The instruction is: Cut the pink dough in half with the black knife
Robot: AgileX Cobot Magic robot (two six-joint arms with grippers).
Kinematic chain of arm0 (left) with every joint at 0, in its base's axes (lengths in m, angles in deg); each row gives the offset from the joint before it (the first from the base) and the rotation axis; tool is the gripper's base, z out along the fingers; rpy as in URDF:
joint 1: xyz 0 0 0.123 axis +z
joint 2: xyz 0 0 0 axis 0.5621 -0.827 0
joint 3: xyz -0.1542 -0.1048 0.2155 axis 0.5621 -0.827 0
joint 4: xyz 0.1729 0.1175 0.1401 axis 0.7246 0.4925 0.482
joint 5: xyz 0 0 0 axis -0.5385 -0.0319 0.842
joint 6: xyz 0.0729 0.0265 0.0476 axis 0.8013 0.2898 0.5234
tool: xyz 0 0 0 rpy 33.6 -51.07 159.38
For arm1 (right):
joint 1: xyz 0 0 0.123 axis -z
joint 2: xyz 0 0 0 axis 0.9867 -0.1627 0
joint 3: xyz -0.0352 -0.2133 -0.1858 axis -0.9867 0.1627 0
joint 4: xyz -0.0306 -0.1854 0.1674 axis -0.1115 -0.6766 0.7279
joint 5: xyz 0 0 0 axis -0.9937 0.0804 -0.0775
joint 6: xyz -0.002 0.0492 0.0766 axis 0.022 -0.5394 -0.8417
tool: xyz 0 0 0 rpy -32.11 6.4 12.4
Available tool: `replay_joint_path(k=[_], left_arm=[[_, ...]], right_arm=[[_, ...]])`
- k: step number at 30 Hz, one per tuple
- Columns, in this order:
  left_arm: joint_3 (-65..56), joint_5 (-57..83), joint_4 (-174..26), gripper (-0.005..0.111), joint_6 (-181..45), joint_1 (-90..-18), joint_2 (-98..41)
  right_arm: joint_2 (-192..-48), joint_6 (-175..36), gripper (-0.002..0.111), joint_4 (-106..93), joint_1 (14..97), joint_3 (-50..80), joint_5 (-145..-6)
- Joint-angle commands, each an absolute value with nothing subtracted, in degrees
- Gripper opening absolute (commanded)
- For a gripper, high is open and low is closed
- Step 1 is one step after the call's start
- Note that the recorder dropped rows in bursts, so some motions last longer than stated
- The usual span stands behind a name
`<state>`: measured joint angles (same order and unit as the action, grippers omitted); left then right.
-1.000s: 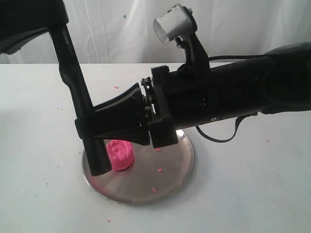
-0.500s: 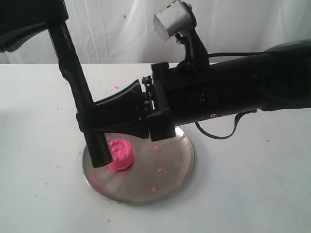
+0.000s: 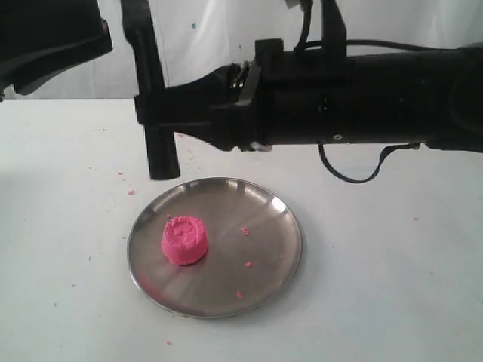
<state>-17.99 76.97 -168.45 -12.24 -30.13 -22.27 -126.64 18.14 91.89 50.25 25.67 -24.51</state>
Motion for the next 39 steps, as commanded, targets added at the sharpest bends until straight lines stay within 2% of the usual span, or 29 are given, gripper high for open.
replay_joint_path(k=[1,6,8,9,12,13,15,19,25,27,32,39], left_arm=[[-17.73,81.40,-164.73,0.046,-13.33,-30.23,-21.97],[-17.73,80.40,-163.53,0.046,-13.33,-30.23,-21.97],[-17.73,78.73,-162.60,0.046,-13.52,-30.23,-21.97],[-17.73,77.30,-161.39,0.046,-14.45,-30.23,-21.97],[-17.73,74.58,-156.74,0.046,-15.67,-30.23,-21.97],[-17.73,72.61,-155.31,0.046,-16.55,-30.23,-21.97],[-17.73,70.63,-155.18,0.046,-16.55,-30.34,-22.09],[-19.81,68.89,-155.18,0.046,-15.90,-30.34,-22.09],[-22.86,62.36,-155.18,0.045,-13.09,-32.58,-24.96],[-23.32,59.64,-155.18,0.039,-11.91,-34.88,-27.14],[-23.32,49.43,-156.29,0.000,-7.56,-36.62,-30.00],[-23.32,45.63,-157.74,0.000,-4.79,-36.62,-34.49]], right_arm=[[-118.76,7.04,0.000,81.64,50.43,25.06,-41.54],[-113.97,-16.18,0.000,53.56,50.43,24.86,-45.70],[-113.51,-28.71,0.000,38.59,50.43,23.60,-41.62],[-113.88,-41.39,0.000,25.70,50.43,21.83,-36.60],[-115.95,-52.31,0.000,8.08,50.43,18.00,-22.70],[-117.38,-51.89,0.000,6.60,50.43,16.51,-17.15],[-119.98,-50.23,0.000,7.16,50.43,15.76,-14.79],[-126.32,-47.71,0.000,6.93,49.08,15.43,-14.24],[-133.87,-47.48,0.000,4.94,42.70,12.40,-16.05],[-136.79,-48.08,0.000,4.31,41.57,10.50,-16.28],[-141.38,-49.50,0.000,4.19,41.17,7.53,-17.10],[-147.00,-49.50,0.000,4.04,41.17,4.81,-15.67]])
